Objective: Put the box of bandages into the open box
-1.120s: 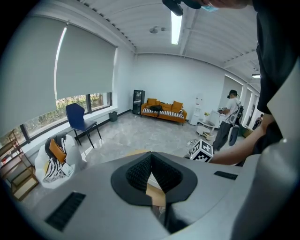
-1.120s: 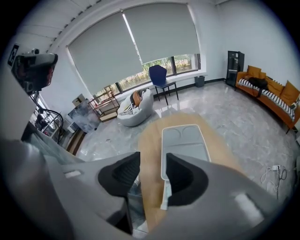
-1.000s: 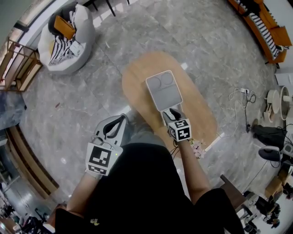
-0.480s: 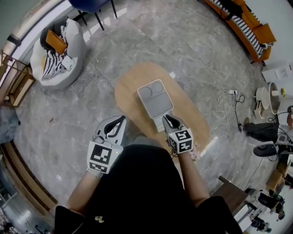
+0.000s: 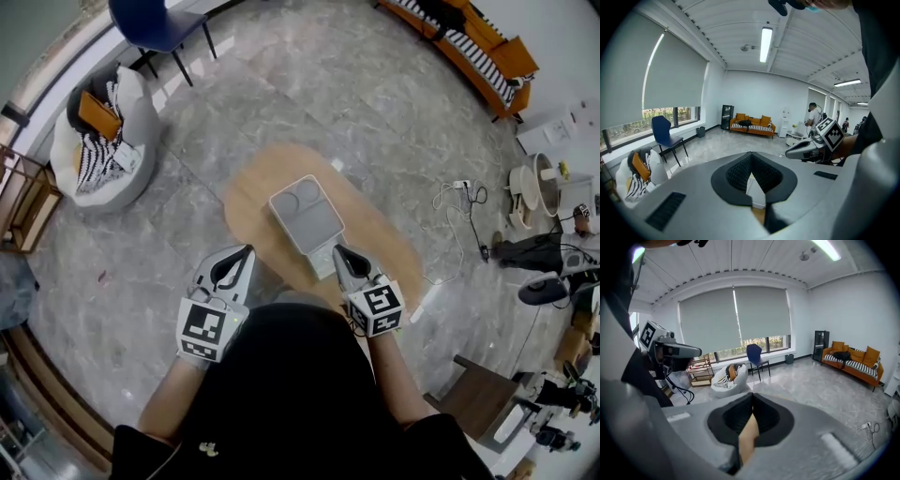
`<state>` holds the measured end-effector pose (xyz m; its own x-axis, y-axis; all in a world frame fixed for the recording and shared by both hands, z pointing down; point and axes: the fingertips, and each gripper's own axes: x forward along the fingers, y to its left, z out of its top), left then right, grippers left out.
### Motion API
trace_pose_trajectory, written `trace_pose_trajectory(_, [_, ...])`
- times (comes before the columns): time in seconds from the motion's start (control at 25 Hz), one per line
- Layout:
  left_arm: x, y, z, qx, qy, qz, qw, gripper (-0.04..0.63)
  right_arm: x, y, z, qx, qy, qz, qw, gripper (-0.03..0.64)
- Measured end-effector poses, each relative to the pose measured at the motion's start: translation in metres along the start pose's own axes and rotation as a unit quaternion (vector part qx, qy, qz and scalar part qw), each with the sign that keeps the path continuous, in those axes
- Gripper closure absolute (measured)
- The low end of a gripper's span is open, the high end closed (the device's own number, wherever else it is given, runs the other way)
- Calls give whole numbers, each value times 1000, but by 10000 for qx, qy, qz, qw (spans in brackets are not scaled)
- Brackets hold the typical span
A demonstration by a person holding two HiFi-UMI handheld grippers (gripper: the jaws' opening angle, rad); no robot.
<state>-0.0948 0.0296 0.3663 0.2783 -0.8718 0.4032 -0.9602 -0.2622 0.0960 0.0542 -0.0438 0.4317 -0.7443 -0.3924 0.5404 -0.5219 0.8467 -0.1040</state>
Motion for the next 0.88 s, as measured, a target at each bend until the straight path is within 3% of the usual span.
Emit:
trace_pose_trajectory(0.48, [3, 0, 22, 138, -278, -355, 9989, 583, -42, 17, 55, -141, -829, -120, 9964, 618])
trace_pose_trajectory(0.88, [8, -7, 33, 172, -406, -563, 9974, 583, -67, 32, 84, -256, -1213, -140, 9922, 618])
